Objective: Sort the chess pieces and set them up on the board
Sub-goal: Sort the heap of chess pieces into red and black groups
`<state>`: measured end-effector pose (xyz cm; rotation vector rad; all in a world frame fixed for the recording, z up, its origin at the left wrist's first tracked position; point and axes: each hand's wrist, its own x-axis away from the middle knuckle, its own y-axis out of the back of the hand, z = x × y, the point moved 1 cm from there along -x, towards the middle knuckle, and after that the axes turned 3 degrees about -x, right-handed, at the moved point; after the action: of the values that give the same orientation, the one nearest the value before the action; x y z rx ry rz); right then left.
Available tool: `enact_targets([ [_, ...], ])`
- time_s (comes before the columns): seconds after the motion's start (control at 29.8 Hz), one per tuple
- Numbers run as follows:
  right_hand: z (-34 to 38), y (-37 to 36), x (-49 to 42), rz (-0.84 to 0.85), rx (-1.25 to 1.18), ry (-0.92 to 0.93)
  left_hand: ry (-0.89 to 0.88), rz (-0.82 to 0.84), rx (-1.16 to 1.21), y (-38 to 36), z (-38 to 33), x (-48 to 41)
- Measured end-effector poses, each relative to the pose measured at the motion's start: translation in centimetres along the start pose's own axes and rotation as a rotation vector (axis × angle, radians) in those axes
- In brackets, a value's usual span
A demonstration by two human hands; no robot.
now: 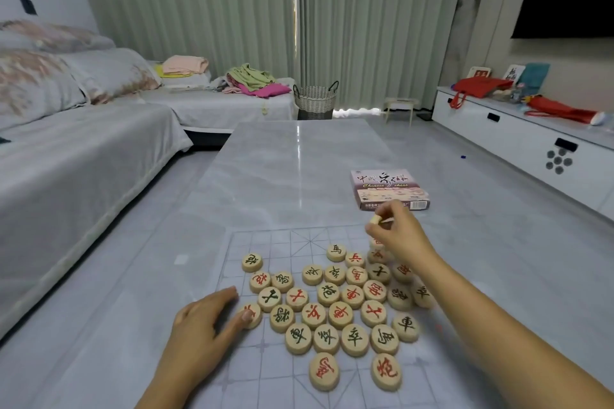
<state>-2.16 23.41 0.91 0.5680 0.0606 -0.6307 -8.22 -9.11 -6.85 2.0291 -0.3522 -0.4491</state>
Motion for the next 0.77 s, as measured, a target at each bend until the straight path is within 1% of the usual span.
enact_targets([
  [0.03,-0.6,1.9,2.1,-0.013,-0.057,-0.037,-0.001,0.005,-0.012,0.2,-0.4,0.1],
  [0.1,-2.5,4.8,6.4,-0.015,-0.061,-0.107,-0.014,0.021,-0.031,0.6,-1.2,0.4],
  [0.2,-4.5,6.4,11.9,0.012,-0.048,-0.121,-0.07,0.108,-0.084,1.2,-2.1,1.3],
  [0.23,-4.9,6.3,13.2,0.026,-0.015,-0.105,-0.068,0.154,-0.104,1.3,-2.3,1.5],
  [0.3,-5.4,5.9,15.1,0.069,0.139,-0.055,-0.027,0.236,-0.109,1.6,-3.1,2.0],
  [0.37,-5.6,5.5,15.7,0.096,0.285,-0.015,-0.002,0.267,-0.159,1.8,-4.3,2.8],
  [0.44,-5.5,5.4,15.7,0.091,0.282,-0.033,0.006,0.259,-0.209,1.5,-5.3,3.9],
  [0.5,-5.3,5.4,15.7,0.098,0.278,-0.045,0.015,0.256,-0.208,0.8,-5.8,5.5],
  [0.64,-5.1,5.3,15.7,0.137,0.341,-0.024,0.03,0.23,-0.103,0.5,-6.0,7.6],
  [0.7,-5.1,5.4,15.7,0.168,0.39,-0.026,0.058,0.157,-0.012,0.7,-6.3,7.9],
  [0.77,-5.0,5.5,15.8,0.192,0.447,-0.01,0.07,0.049,0.062,0.7,-6.8,7.8],
])
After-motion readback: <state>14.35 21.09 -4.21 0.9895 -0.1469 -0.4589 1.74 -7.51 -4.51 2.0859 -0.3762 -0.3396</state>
